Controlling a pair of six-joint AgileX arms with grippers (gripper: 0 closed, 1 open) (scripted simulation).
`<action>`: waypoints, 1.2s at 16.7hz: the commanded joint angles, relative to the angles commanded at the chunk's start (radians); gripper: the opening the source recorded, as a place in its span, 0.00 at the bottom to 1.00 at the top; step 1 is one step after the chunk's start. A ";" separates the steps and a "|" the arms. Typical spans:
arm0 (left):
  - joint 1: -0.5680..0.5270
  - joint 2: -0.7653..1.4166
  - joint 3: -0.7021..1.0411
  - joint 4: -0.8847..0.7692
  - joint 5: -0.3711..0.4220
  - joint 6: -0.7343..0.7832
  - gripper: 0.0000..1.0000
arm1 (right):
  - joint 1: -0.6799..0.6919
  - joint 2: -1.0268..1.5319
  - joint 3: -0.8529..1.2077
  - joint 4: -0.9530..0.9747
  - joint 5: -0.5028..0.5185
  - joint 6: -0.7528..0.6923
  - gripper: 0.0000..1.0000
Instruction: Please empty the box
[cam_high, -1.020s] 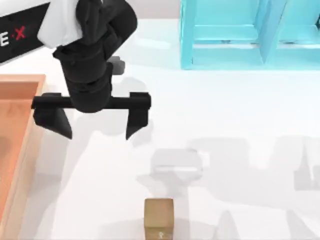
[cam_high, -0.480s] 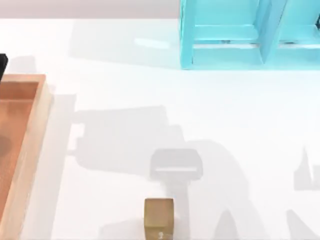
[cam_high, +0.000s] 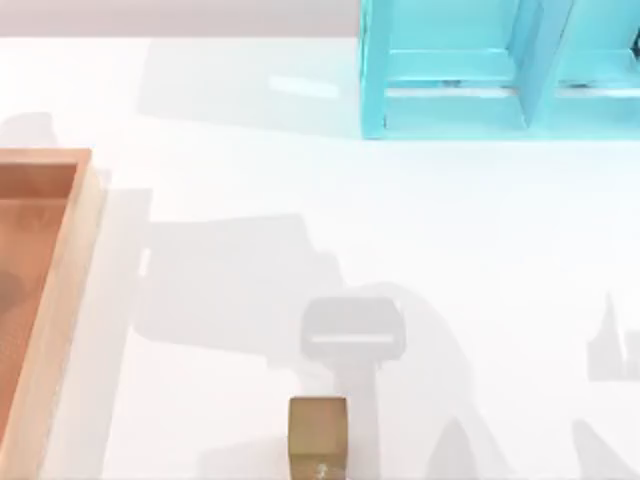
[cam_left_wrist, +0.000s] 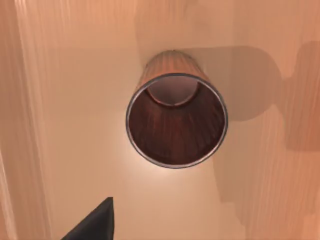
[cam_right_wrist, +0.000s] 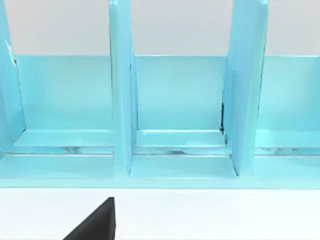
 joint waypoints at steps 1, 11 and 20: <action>0.000 0.002 -0.011 0.013 0.000 0.000 1.00 | 0.000 0.000 0.000 0.000 0.000 0.000 1.00; 0.006 0.045 -0.236 0.281 0.001 0.004 1.00 | 0.000 0.000 0.000 0.000 0.000 0.000 1.00; 0.008 0.063 -0.313 0.374 0.001 0.007 0.92 | 0.000 0.000 0.000 0.000 0.000 0.000 1.00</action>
